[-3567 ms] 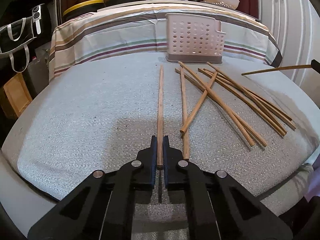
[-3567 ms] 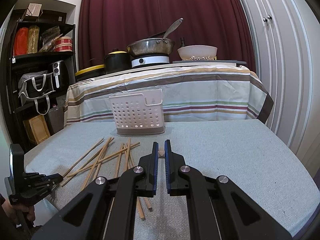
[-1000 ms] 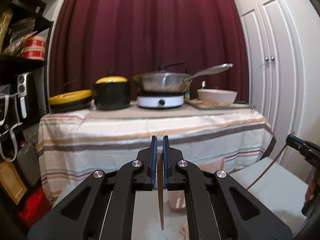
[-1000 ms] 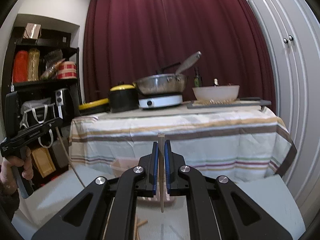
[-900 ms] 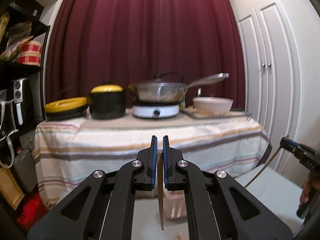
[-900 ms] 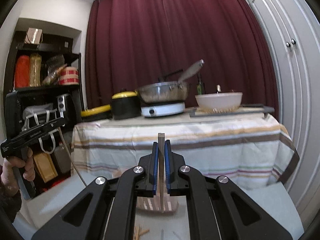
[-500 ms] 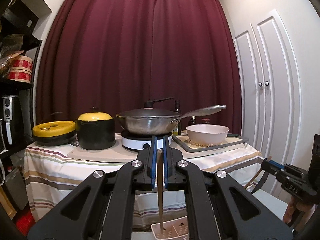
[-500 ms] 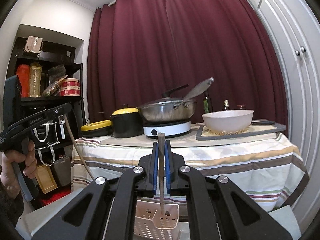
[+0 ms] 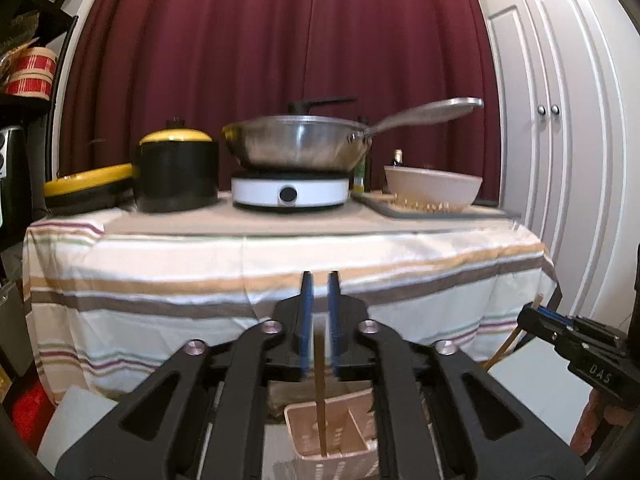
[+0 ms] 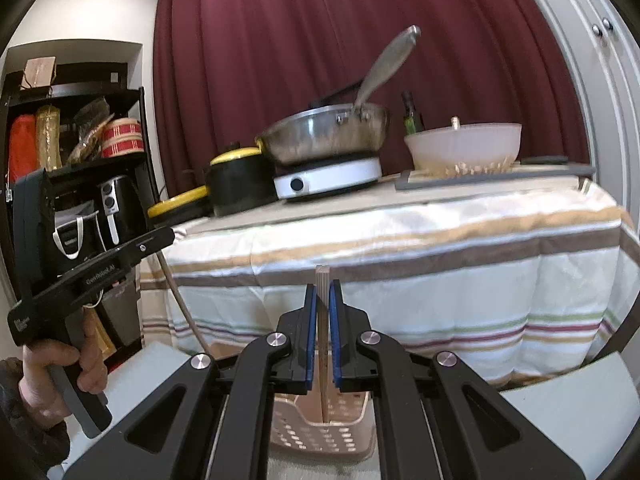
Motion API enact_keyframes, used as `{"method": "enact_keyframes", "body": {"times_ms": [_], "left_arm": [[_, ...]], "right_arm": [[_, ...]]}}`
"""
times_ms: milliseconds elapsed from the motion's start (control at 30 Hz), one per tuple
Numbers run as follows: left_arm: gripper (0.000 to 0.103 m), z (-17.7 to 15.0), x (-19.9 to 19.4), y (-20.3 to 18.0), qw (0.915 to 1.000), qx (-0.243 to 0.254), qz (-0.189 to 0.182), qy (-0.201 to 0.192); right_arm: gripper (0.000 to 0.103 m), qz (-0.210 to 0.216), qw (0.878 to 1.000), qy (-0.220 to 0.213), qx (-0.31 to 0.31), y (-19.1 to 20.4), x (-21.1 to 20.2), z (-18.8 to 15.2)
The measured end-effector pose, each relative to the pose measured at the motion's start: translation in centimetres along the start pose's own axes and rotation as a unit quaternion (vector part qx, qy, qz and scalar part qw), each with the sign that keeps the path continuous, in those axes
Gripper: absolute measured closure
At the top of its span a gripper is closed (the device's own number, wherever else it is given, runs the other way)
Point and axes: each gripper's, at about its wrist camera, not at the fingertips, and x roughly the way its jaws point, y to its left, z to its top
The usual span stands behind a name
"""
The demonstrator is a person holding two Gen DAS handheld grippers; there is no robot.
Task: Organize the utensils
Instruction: 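Lower the chopstick into the pink caddy and open the left tool, then move the left tool back to the chopsticks and grasp another one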
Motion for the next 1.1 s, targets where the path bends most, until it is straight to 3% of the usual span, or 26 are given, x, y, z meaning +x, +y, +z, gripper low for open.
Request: {"method": "enact_keyframes", "body": {"times_ms": [67, 100, 133, 267, 400, 700, 833, 1100], "left_arm": [[0.054, -0.7, -0.1, -0.1, 1.0000, 0.003, 0.000, 0.004], [0.051, -1.1, -0.3, -0.2, 1.0000, 0.005, 0.000, 0.005], [0.050, -1.3, -0.5, -0.3, 1.0000, 0.006, 0.000, 0.007], [0.036, -2.3, -1.7, 0.0, 0.9997, 0.003, -0.001, 0.022], [0.029, -3.2, -3.6, 0.5, 0.9996, -0.004, 0.005, 0.029], [0.029, -7.4, -9.4, 0.2, 0.9985, 0.009, 0.033, 0.043], [0.029, -10.4, -11.4, -0.1, 0.9971, 0.009, 0.041, 0.063], [0.037, -16.9, -15.2, -0.1, 0.9922, 0.006, 0.053, 0.113]], "right_arm": [[0.072, 0.000, 1.000, 0.004, 0.000, 0.0, 0.0, -0.4], [0.057, -0.007, 1.000, 0.001, -0.004, 0.2, -0.2, -0.6], [0.050, -0.014, 1.000, -0.004, -0.008, 0.3, -0.6, -0.6], [0.040, -0.027, 0.999, -0.014, -0.024, 0.8, -2.0, -0.4], [0.034, -0.039, 0.998, -0.027, -0.034, 1.4, -4.0, -0.4], [0.035, -0.058, 0.997, -0.019, -0.044, 2.8, -9.3, -3.7], [0.048, -0.059, 0.998, 0.009, -0.037, 3.1, -10.9, -7.1], [0.059, -0.045, 0.996, 0.070, -0.026, 3.8, -13.0, -13.8]]}}
